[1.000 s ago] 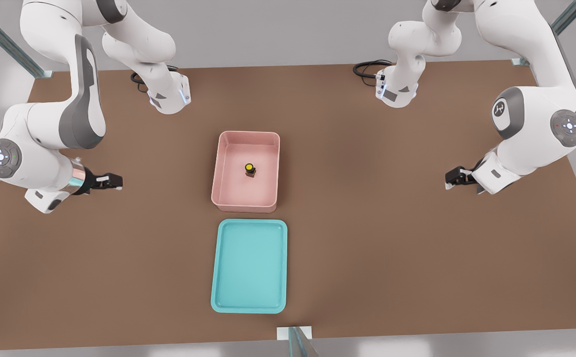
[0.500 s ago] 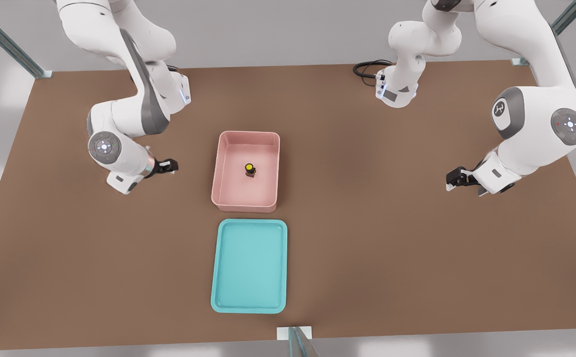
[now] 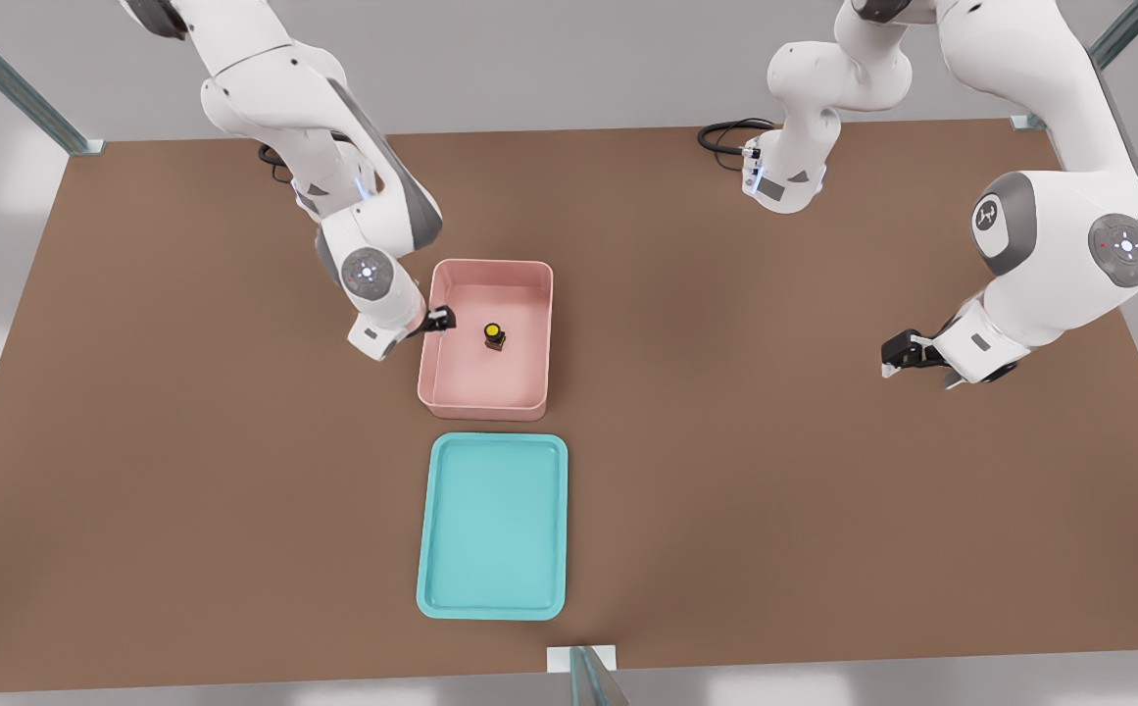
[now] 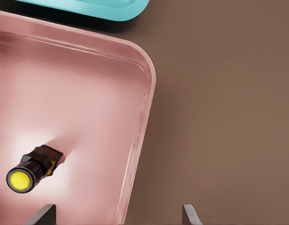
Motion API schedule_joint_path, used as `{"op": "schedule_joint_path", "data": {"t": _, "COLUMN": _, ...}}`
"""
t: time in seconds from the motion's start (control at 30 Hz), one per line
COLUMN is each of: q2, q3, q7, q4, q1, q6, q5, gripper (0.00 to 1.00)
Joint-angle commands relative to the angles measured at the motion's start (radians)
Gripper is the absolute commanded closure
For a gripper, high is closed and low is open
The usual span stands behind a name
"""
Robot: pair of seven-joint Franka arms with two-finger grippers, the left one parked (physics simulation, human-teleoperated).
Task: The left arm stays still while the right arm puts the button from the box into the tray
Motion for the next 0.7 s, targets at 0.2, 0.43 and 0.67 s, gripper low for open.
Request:
{"op": "schedule_joint_path", "data": {"t": 0.2, "q2": 0.099, "q3": 0.001, "q7": 0.31, "q4": 0.006, "q1": 0.14, "q6": 0.157, "q5": 0.021, "gripper": 0.0}}
{"op": "schedule_joint_path", "data": {"t": 0.43, "q2": 0.131, "q3": 0.005, "q7": 0.384, "q4": 0.017, "q1": 0.206, "q6": 0.168, "q5": 0.041, "gripper": 0.0}}
{"op": "schedule_joint_path", "data": {"t": 0.67, "q2": 0.198, "q3": -0.007, "q7": 0.383, "q4": 0.017, "q1": 0.204, "q6": 0.279, "q5": 0.042, "gripper": 0.0}}
